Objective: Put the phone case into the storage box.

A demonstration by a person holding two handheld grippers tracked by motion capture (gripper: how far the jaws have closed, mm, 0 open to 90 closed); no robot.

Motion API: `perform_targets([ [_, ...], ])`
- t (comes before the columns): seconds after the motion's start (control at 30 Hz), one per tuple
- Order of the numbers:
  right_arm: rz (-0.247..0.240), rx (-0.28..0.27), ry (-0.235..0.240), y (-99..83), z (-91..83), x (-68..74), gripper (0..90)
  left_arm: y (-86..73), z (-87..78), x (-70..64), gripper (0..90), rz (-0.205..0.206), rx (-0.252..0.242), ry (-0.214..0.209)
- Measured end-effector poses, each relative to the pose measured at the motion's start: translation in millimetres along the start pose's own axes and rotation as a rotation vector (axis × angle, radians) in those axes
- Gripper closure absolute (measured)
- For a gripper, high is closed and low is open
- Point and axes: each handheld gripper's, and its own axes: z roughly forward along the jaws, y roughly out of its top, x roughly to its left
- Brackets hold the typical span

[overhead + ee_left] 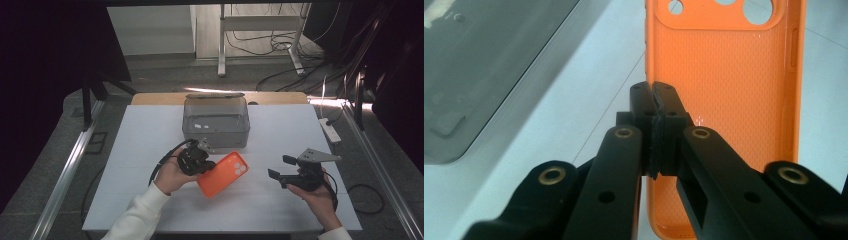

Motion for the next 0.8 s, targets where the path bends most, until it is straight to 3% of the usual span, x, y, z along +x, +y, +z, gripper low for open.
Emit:
perform_targets([
  [0.13, -0.016, 0.008, 0.01, 7.6, 2.3, 2.7, 19.4, 1.0, 0.5, -1.1, 88.8, -0.004, 0.007, 0.017],
  [0.37, -0.043, 0.047, 0.035, 23.5, 8.2, 8.2, 20.0, 1.8, -0.8, -2.2, 88.8, 0.009, 0.001, 0.011],
  [0.8, -0.033, 0.102, 0.092, 38.8, 28.8, 19.2, 20.4, 2.2, -0.9, -3.0, 88.8, 0.007, -0.001, 0.013],
])
